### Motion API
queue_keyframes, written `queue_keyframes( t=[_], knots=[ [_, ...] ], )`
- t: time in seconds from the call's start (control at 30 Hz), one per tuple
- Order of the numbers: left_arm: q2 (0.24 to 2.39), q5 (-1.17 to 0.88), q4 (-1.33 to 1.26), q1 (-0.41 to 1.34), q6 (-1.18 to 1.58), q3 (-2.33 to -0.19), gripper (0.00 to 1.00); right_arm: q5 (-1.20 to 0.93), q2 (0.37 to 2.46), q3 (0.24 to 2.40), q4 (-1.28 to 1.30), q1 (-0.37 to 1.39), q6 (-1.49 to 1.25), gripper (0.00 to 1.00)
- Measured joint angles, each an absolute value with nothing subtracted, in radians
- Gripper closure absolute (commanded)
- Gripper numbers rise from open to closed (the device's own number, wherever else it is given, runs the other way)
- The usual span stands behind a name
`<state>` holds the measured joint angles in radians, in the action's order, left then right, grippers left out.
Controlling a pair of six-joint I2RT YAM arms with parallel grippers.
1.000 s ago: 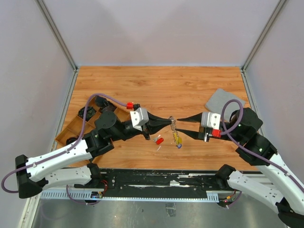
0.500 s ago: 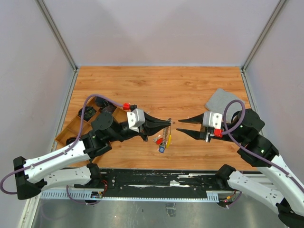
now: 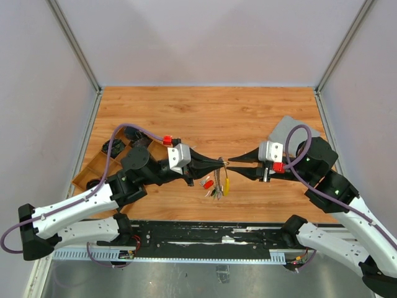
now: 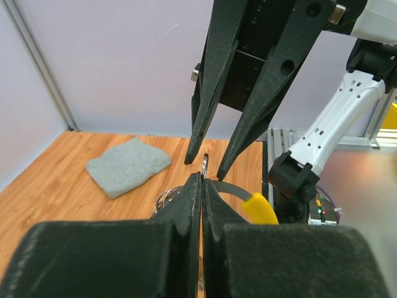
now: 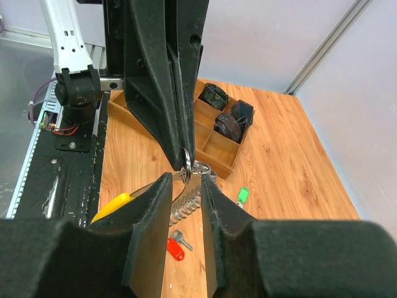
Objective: Put the keys on the keyring
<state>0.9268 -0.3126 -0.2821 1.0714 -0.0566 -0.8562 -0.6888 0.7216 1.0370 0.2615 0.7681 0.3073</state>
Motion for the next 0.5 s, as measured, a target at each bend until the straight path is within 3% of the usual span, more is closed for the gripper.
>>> queue_keyframes(
  t=[0.5],
  knots=[
    [0.975,-0.286,-0.025,1.072,-0.144,-0.984,0.99,-0.699,0.77,1.157,0.434,0.768,0.337,0.69]
  ],
)
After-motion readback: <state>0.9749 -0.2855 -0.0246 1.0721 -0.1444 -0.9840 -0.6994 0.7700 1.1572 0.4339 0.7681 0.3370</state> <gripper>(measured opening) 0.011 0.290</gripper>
